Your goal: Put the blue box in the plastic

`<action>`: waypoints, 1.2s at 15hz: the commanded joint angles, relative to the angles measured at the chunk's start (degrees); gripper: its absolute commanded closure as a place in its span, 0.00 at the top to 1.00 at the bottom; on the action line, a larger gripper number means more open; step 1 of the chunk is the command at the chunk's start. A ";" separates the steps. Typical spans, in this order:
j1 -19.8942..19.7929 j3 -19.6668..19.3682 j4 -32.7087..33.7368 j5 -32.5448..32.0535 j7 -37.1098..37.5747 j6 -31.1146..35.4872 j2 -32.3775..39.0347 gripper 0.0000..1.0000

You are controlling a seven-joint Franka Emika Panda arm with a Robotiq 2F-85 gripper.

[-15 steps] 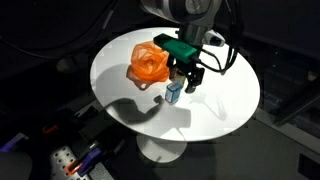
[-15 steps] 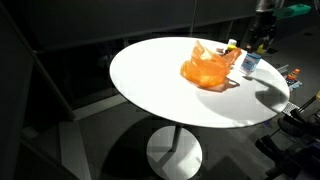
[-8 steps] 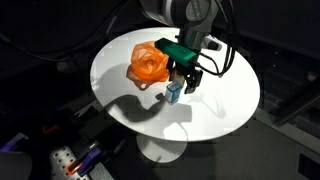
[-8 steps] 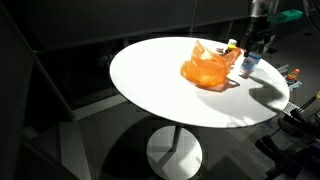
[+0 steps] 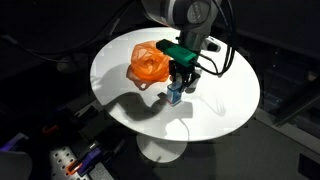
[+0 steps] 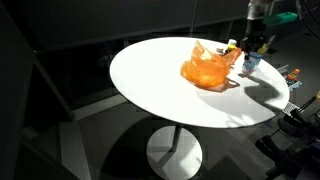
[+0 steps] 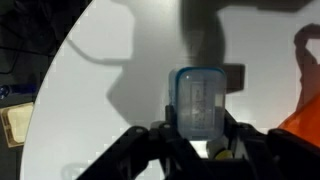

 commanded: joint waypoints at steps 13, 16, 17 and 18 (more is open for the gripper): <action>5.22 1.57 8.07 0.01 0.11 -12.11 -9.96 0.19; 5.21 1.78 6.97 -0.16 0.27 -10.55 -10.25 0.19; 5.27 1.86 7.24 -0.15 0.26 -10.64 -10.27 0.44; 5.27 1.87 7.15 -0.15 0.26 -10.63 -10.19 0.44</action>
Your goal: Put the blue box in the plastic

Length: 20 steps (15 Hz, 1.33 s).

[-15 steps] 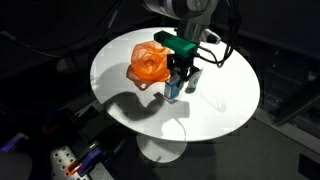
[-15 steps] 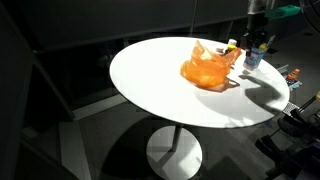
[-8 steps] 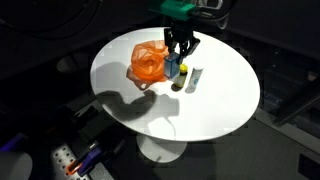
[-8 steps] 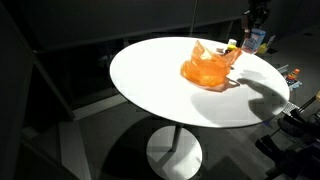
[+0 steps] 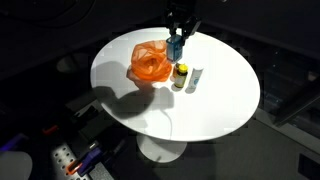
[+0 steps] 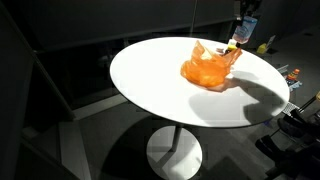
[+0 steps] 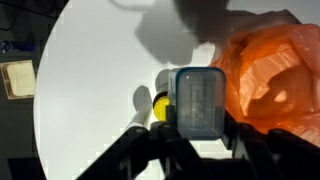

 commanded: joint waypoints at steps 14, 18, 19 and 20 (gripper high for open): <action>3.76 3.20 2.56 -3.44 -2.64 4.92 4.20 0.19; 4.23 4.86 4.68 -2.20 -5.43 5.78 7.48 0.19; 4.14 5.24 5.26 -1.99 -6.28 6.11 8.32 0.19; 3.96 5.66 5.92 -1.63 -7.30 6.31 9.26 0.19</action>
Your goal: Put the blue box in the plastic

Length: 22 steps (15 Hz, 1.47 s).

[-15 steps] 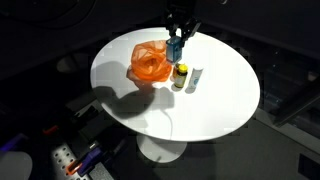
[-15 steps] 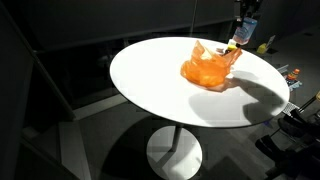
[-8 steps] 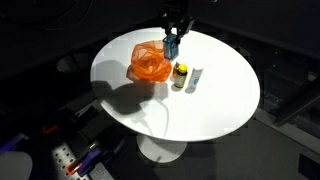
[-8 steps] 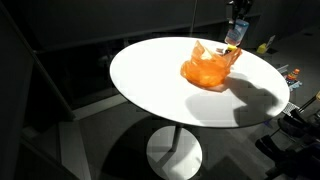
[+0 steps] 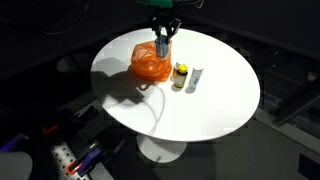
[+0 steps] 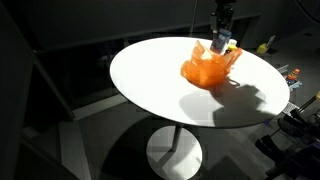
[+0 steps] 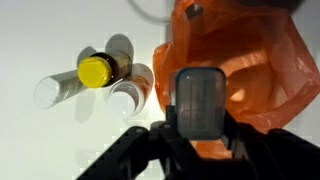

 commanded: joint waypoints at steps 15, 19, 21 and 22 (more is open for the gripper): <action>-1.51 3.04 14.81 3.77 -8.95 -5.68 15.53 0.19; -1.28 2.77 16.76 3.17 -8.49 -6.51 17.31 0.19; -1.12 2.71 17.51 2.98 -8.42 -7.03 18.02 0.19; -1.05 2.70 17.91 2.88 -8.44 -7.38 18.31 0.26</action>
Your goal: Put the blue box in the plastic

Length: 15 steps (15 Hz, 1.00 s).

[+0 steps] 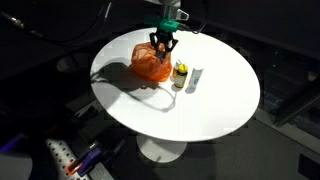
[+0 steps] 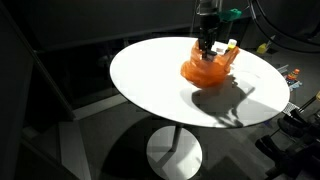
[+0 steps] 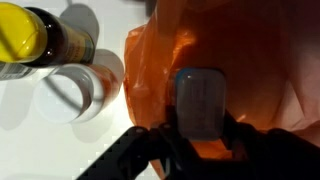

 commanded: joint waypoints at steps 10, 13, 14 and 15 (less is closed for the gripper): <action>0.33 -0.28 0.36 -0.86 -0.30 -5.87 -2.77 1.00; 0.33 -0.70 -1.68 -1.23 0.25 -6.26 -6.00 1.00; 0.34 -0.87 -2.34 -1.28 0.54 -6.34 -7.11 0.99; 0.36 -1.17 -3.78 -1.31 1.26 -6.08 -8.88 1.00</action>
